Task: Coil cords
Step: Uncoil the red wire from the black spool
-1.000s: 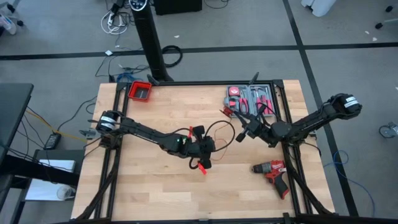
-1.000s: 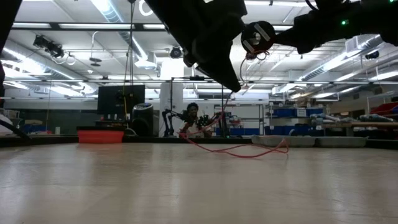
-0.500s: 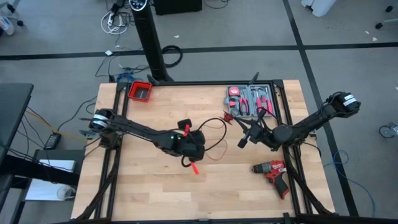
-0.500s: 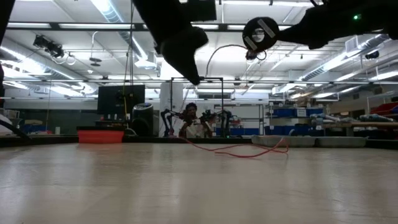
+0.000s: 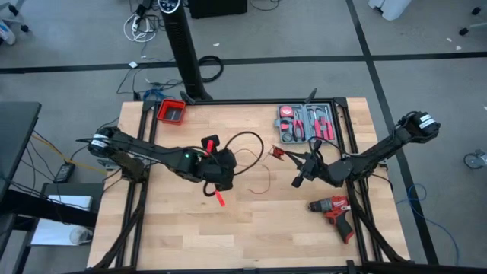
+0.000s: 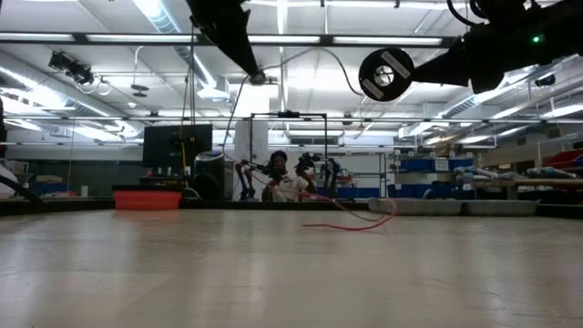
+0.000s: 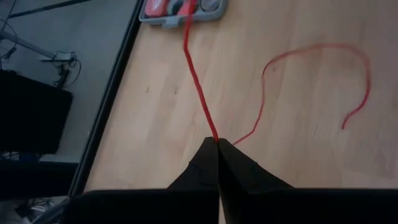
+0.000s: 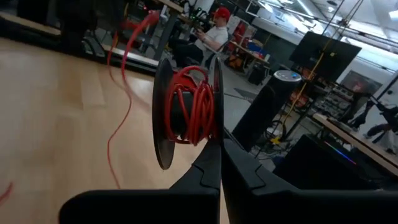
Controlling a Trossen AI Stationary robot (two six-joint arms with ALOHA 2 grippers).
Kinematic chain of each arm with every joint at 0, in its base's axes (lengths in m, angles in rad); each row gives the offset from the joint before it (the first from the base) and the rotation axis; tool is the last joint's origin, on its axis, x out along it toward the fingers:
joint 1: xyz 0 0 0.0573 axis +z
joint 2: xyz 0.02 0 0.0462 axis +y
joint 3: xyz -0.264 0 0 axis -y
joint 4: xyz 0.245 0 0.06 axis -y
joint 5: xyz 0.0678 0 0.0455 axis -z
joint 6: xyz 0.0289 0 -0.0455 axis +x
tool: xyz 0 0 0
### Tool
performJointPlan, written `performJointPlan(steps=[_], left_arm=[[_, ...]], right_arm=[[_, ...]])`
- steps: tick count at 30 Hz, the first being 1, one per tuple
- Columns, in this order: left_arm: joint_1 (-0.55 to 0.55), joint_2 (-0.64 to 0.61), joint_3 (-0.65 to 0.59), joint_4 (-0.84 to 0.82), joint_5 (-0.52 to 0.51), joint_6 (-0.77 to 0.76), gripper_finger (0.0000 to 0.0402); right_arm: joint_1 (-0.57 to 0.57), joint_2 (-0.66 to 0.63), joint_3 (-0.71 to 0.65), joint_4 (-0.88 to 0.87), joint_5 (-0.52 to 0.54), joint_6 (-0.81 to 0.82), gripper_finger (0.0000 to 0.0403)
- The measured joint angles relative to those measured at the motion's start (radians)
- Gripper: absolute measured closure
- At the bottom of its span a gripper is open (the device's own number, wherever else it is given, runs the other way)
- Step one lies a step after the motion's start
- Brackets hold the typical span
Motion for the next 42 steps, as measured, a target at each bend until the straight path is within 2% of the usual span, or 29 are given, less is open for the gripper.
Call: performJointPlan(steps=[6,13,17,23,28,32,37,42], left_arm=[[-0.008,-0.021,0.056,0.001,0.001,-0.004,0.0391],[-0.008,-0.020,0.072,-0.015,0.005,-0.006,0.0308],[-0.009,-0.019,0.072,0.016,0.063,-0.004,0.0282],[-0.009,-0.003,0.071,0.186,0.156,-0.001,0.0280],[-0.010,0.055,0.067,0.272,0.168,-0.004,0.0280],[-0.009,0.119,0.067,0.346,0.155,0.000,0.0280],[-0.004,0.196,0.067,0.360,0.113,-0.030,0.0280],[-0.004,0.220,0.067,0.400,0.047,-0.055,0.0280]], right_arm=[[-0.045,0.000,0.000,-0.081,-0.076,0.103,0.0403],[-0.063,0.000,0.000,-0.081,-0.105,0.108,0.0403],[-0.063,0.000,0.000,-0.077,-0.106,0.107,0.0403],[-0.063,0.000,0.000,-0.075,-0.106,0.103,0.0403],[-0.063,0.000,0.000,-0.074,-0.092,0.083,0.0403],[-0.063,0.000,0.000,-0.048,-0.082,0.062,0.0403],[-0.063,0.000,0.000,-0.024,-0.085,0.049,0.0403],[-0.061,0.000,0.000,-0.027,-0.085,0.058,0.0403]])
